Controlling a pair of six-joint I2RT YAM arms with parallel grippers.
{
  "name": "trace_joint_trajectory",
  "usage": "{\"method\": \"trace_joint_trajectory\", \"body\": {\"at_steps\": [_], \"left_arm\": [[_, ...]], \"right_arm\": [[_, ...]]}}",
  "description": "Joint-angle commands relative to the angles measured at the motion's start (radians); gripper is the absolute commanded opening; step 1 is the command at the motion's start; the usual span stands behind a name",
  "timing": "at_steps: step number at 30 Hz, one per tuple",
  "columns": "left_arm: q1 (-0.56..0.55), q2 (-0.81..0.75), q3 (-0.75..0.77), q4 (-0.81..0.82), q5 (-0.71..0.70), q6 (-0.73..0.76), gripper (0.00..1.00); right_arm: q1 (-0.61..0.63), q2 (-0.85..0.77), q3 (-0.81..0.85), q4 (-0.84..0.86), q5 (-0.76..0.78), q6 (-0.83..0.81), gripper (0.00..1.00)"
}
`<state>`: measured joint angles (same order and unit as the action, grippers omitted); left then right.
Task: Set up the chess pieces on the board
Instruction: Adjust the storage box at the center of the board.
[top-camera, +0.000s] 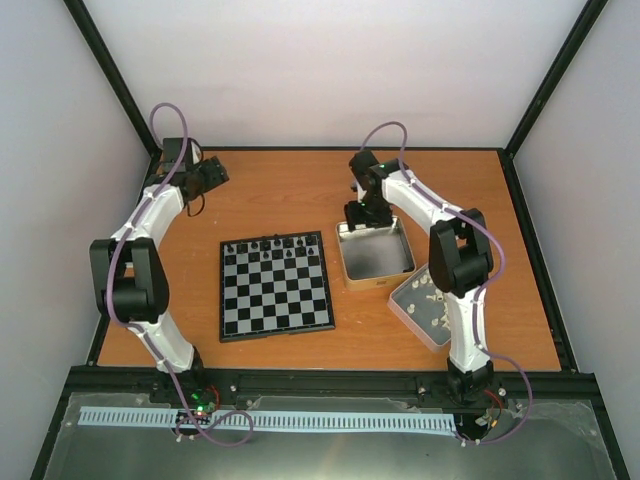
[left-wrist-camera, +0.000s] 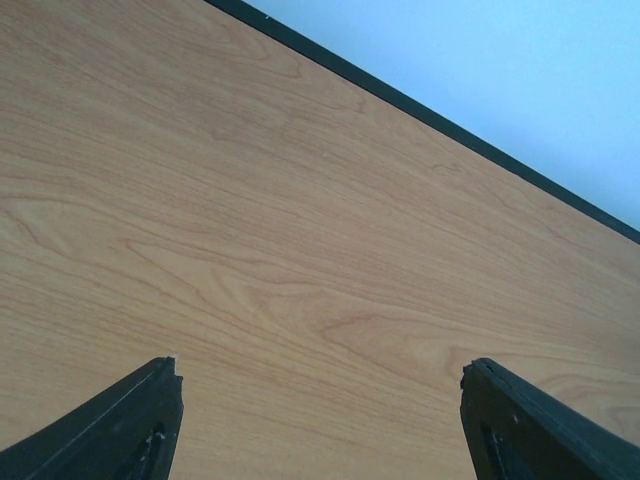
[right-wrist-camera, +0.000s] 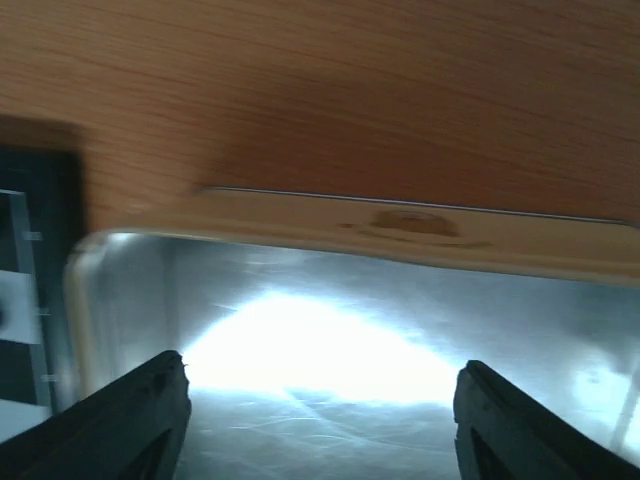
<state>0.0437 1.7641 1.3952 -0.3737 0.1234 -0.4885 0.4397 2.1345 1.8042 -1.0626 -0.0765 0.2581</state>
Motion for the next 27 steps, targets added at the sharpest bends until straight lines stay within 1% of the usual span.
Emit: {"method": "trace_joint_trajectory", "body": {"at_steps": [1, 3, 7, 10, 14, 17, 18, 19, 23, 26, 27], "left_arm": [[0.007, -0.111, -0.045, 0.016, 0.019, 0.001, 0.77], [0.007, -0.153, -0.076, 0.015, 0.020, 0.010, 0.78], [0.007, -0.239, -0.143, 0.015, 0.029, 0.026, 0.78], [0.007, -0.296, -0.185, 0.019, 0.030, 0.038, 0.79], [0.007, -0.353, -0.222, 0.024, 0.046, 0.047, 0.80], [0.007, -0.391, -0.237, 0.021, 0.049, 0.052, 0.81], [0.007, -0.400, -0.239, 0.021, 0.049, 0.056, 0.81], [0.008, -0.409, -0.245, 0.019, 0.048, 0.058, 0.81], [0.008, -0.433, -0.258, 0.019, 0.055, 0.056, 0.81], [0.007, -0.444, -0.266, 0.026, 0.067, 0.050, 0.82], [0.007, -0.447, -0.267, 0.027, 0.072, 0.050, 0.82]], "right_arm": [[0.079, -0.033, 0.058, -0.016, -0.026, -0.015, 0.75], [0.092, -0.034, 0.050, -0.004, -0.035, 0.011, 0.77], [0.118, 0.006, 0.069, -0.003, -0.035, 0.038, 0.76], [0.136, 0.043, 0.090, 0.008, -0.021, 0.033, 0.67], [0.141, 0.074, 0.083, 0.029, -0.013, -0.009, 0.52], [0.144, 0.086, 0.072, 0.041, 0.014, -0.053, 0.45], [0.145, 0.088, 0.072, 0.041, 0.020, -0.063, 0.43], [0.145, 0.089, 0.071, 0.044, 0.020, -0.074, 0.38], [0.152, 0.085, 0.057, 0.066, 0.025, -0.123, 0.26], [0.154, 0.090, 0.054, 0.085, 0.040, -0.190, 0.17], [0.154, 0.094, 0.058, 0.087, 0.045, -0.216, 0.13]]}}
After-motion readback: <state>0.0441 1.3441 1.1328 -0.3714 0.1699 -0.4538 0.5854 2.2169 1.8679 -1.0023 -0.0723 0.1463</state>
